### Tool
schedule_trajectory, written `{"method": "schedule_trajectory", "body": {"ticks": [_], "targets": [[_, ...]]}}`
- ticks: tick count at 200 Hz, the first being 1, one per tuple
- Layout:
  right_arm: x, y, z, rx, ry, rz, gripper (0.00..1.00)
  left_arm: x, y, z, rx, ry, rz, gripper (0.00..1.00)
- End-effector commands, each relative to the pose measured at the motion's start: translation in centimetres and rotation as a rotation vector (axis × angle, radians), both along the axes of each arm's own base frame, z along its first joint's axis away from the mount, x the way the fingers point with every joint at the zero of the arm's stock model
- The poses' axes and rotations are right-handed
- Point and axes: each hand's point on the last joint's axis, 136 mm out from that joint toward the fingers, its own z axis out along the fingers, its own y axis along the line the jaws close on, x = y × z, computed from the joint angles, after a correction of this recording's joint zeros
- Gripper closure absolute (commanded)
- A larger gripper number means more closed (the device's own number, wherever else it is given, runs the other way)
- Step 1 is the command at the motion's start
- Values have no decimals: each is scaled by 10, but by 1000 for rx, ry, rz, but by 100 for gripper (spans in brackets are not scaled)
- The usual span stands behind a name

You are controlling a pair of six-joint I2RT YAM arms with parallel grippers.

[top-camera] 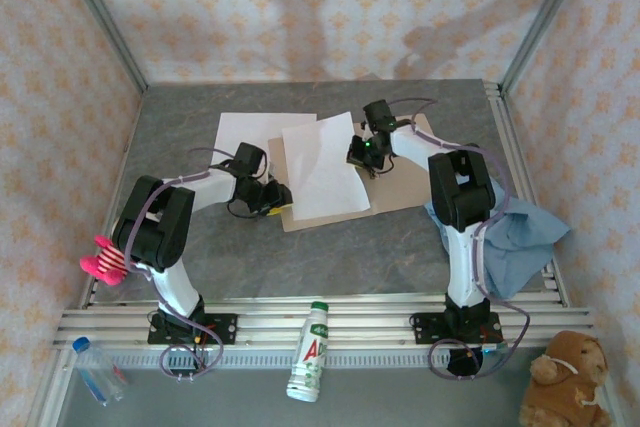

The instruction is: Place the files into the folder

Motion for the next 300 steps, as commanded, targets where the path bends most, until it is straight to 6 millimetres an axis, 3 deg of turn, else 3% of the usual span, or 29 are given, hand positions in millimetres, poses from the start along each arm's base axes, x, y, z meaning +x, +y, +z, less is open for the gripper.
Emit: {"method": "schedule_trajectory", "body": {"ticks": [1, 143, 259, 300], "targets": [[1, -3, 18, 7, -27, -15, 100, -11, 3, -19, 28, 36, -18, 65], [-19, 25, 8, 32, -14, 218, 100, -5, 3, -19, 39, 39, -17, 65], [-24, 24, 9, -24, -53, 420, 100, -4, 3, -21, 48, 48, -23, 65], [-25, 33, 7, 17, -62, 444, 100, -3, 5, -21, 54, 49, -21, 65]]}}
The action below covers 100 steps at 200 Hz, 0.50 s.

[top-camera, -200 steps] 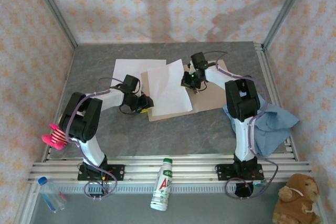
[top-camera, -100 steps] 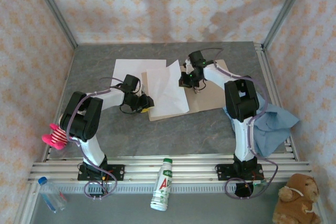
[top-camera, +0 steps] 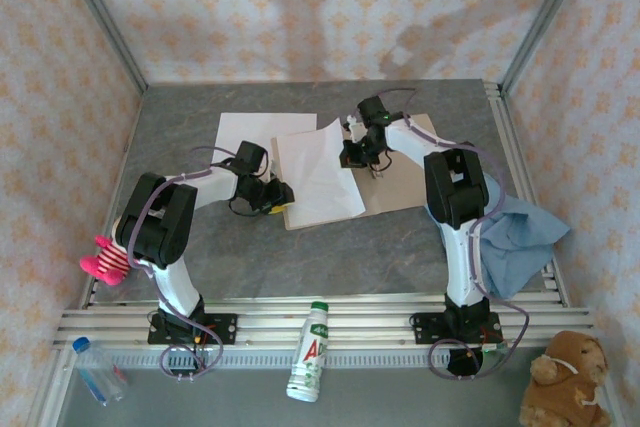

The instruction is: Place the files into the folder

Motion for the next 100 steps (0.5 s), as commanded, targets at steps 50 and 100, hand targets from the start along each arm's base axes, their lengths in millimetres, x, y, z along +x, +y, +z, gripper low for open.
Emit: {"method": "schedule_trajectory", "body": {"ticks": [50, 100], "targets": [[-6, 10, -4, 25, 29, 3, 100, -9, 10, -20, 73, 51, -7, 65], [-6, 12, -8, 44, 31, -35, 100, -8, 9, -21, 70, 51, -9, 65]]}}
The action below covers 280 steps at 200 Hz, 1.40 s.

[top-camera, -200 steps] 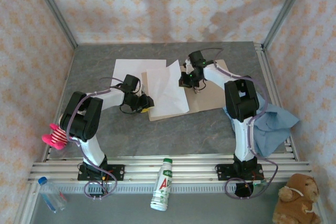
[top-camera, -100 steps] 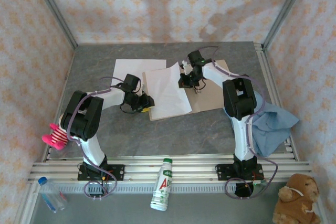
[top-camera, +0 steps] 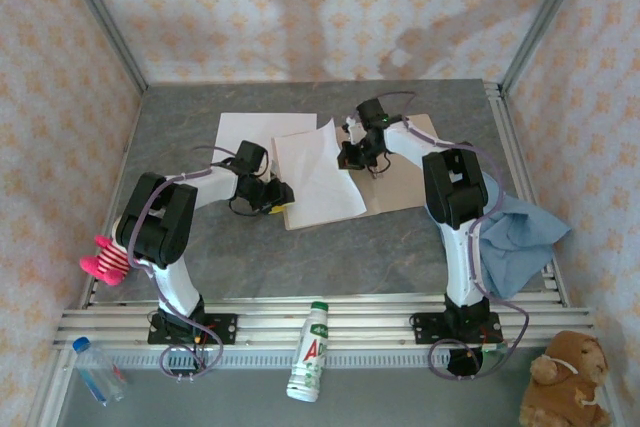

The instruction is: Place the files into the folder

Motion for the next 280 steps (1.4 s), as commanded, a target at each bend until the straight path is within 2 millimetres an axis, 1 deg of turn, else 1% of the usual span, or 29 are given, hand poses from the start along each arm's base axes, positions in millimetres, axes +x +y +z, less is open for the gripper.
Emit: {"method": "schedule_trajectory", "body": {"ticks": [1, 33, 122, 158, 214, 220, 237, 280], "targets": [[-4, 6, -3, 14, 17, -14, 100, -9, 9, -21, 69, 49, -9, 65], [-6, 6, -9, 22, 36, -49, 100, -9, 9, -20, 69, 47, -8, 65], [2, -3, -11, -6, 31, -149, 100, -11, 10, -19, 71, 51, -8, 66], [8, -10, -3, -20, 15, -161, 100, -10, 9, -18, 71, 50, -8, 66], [11, -20, 3, -31, 13, -172, 100, -10, 10, -16, 70, 50, -7, 66], [10, -19, 3, -28, 16, -169, 100, -10, 10, -16, 76, 38, -29, 66], [11, -22, 5, -37, 14, -168, 100, -10, 11, -15, 77, 39, -29, 66], [14, -21, 12, -16, 6, -181, 100, -9, 10, -14, 74, 37, -29, 66]]}}
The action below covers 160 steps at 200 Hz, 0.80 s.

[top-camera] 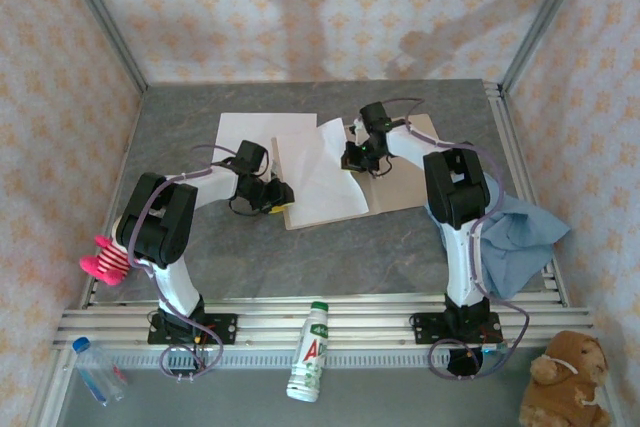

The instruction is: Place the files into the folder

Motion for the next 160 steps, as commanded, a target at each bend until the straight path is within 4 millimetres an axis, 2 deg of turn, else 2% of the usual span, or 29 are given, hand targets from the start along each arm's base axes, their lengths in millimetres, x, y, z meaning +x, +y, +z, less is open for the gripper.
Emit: {"method": "schedule_trajectory", "body": {"ticks": [1, 160], "targets": [[8, -9, 22, -23, -42, -28, 100, -9, 10, -15, 67, 46, -6, 66], [-3, 10, 7, 36, 7, -45, 100, -11, 10, -18, 64, 50, -5, 66]]}}
